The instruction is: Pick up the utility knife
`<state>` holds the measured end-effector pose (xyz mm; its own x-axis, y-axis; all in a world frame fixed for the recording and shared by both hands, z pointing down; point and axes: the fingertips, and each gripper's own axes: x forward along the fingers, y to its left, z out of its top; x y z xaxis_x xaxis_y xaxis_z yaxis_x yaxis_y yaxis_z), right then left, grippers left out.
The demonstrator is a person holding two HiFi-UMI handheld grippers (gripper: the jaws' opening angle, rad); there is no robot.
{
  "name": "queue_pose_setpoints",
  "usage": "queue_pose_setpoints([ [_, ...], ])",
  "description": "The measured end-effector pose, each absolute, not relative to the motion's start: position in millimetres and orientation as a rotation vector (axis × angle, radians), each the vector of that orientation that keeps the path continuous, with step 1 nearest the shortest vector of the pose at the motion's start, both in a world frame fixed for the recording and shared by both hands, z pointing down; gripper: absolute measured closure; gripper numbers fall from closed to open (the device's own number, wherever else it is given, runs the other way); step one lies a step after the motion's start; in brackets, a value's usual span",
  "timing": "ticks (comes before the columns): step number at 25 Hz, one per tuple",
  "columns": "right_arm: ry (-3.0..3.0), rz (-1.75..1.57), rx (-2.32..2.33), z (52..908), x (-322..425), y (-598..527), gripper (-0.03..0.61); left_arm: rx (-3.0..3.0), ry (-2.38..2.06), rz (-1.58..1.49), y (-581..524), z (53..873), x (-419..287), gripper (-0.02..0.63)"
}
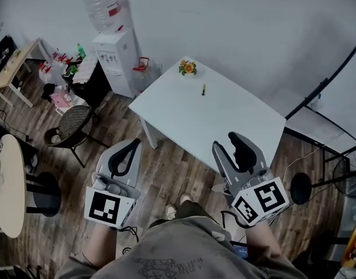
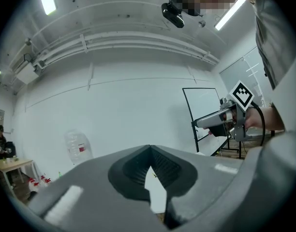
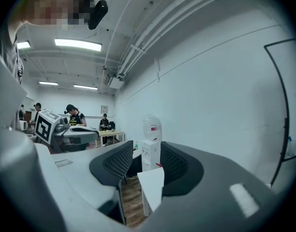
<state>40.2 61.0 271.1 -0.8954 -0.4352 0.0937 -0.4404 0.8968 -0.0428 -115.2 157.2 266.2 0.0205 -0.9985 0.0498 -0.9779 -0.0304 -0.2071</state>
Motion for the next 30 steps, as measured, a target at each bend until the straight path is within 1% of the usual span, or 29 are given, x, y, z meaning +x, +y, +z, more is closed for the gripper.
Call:
queue_pose_setpoints([
  [13, -2.913, 0.159, 0.779, 311, 5, -23, 0.39, -2.241, 2.04, -0.318, 73, 289, -156, 0.614],
  [23, -2.819, 0.203, 0.867, 351, -32, -124, 0.394, -2.329, 1.974, -0.38, -42, 308, -196, 0.614],
  [30, -2.799, 0.219, 0.836, 356, -59, -184, 0.394, -2.385, 1.901, -0.395, -120, 311, -210, 0.614],
])
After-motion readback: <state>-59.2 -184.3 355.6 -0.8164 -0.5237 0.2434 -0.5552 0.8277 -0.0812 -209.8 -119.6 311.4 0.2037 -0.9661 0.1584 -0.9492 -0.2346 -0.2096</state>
